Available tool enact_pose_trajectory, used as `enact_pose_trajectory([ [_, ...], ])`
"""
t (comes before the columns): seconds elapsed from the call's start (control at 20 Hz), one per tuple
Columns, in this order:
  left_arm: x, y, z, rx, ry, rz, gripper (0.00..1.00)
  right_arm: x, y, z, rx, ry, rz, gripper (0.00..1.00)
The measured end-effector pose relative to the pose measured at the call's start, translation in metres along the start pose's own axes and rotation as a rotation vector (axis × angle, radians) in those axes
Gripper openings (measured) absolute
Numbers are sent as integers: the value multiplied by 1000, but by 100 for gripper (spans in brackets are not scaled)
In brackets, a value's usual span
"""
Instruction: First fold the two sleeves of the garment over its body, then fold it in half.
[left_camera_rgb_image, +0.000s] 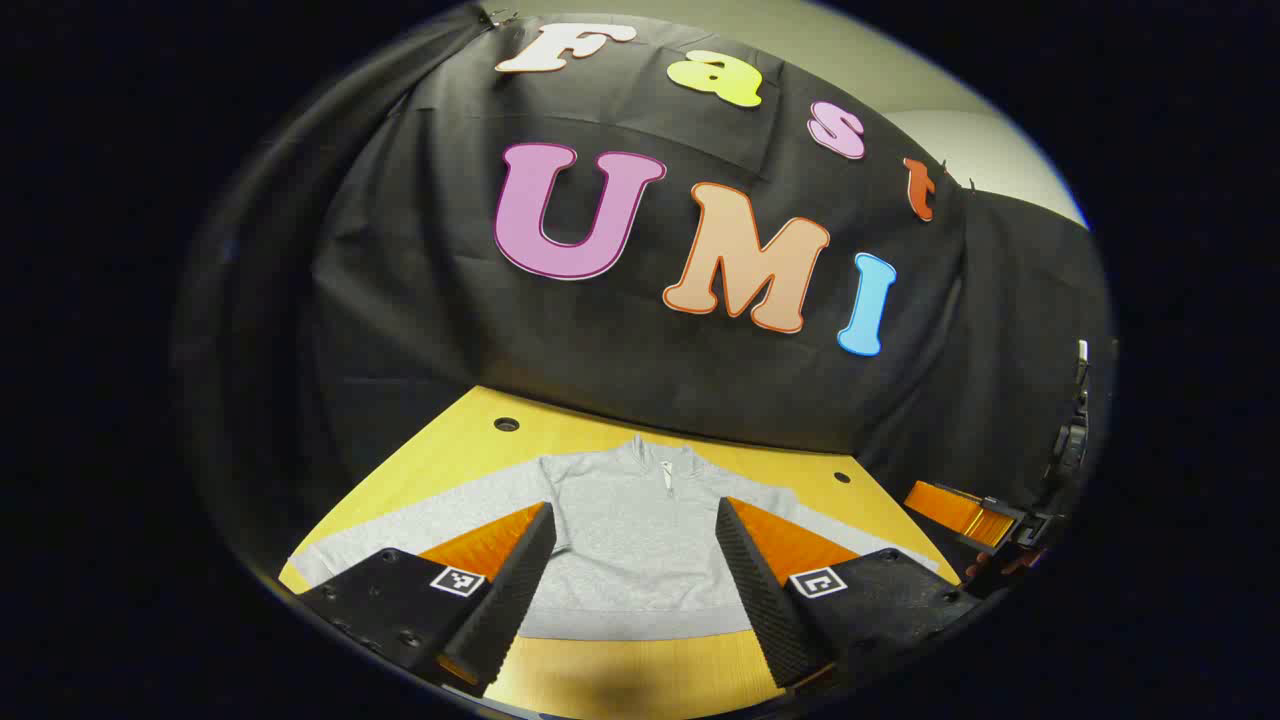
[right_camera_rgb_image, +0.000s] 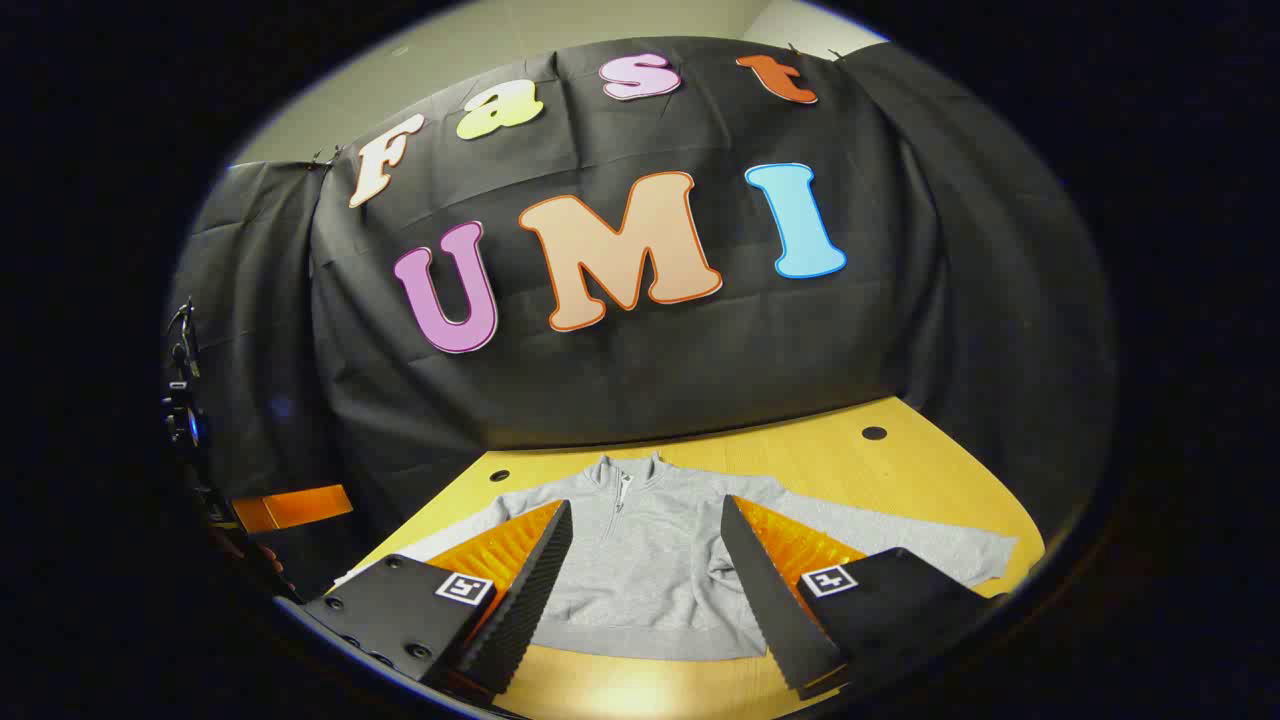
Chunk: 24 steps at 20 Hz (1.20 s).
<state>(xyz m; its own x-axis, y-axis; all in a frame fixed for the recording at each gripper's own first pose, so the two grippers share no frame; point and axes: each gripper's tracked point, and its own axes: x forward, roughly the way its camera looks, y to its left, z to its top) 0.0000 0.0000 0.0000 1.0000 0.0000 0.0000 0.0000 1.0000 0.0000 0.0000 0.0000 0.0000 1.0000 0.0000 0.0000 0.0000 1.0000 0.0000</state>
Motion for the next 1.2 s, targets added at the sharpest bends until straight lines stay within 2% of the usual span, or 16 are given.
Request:
enact_pose_trajectory([
  [0.3, 10, 13, -11, 21, 50, -33, 94, 4, 0, 1, -69, -14, -10, 96],
  [0.45, 12, 14, -12, 21, 50, -47, 94, 2, 14, 0, -96, -11, 11, 96],
  [0.8, 21, 24, -15, 12, 63, -45, 94, 12, 16, -4, -88, -9, 0, 96],
  [0.95, 26, 27, -15, 17, 65, -48, 94, 12, -9, 4, -66, -18, -46, 96],
  [1.2, 32, 23, -15, 38, 79, -61, 94, -5, -101, 13, -120, -11, -205, 96],
])
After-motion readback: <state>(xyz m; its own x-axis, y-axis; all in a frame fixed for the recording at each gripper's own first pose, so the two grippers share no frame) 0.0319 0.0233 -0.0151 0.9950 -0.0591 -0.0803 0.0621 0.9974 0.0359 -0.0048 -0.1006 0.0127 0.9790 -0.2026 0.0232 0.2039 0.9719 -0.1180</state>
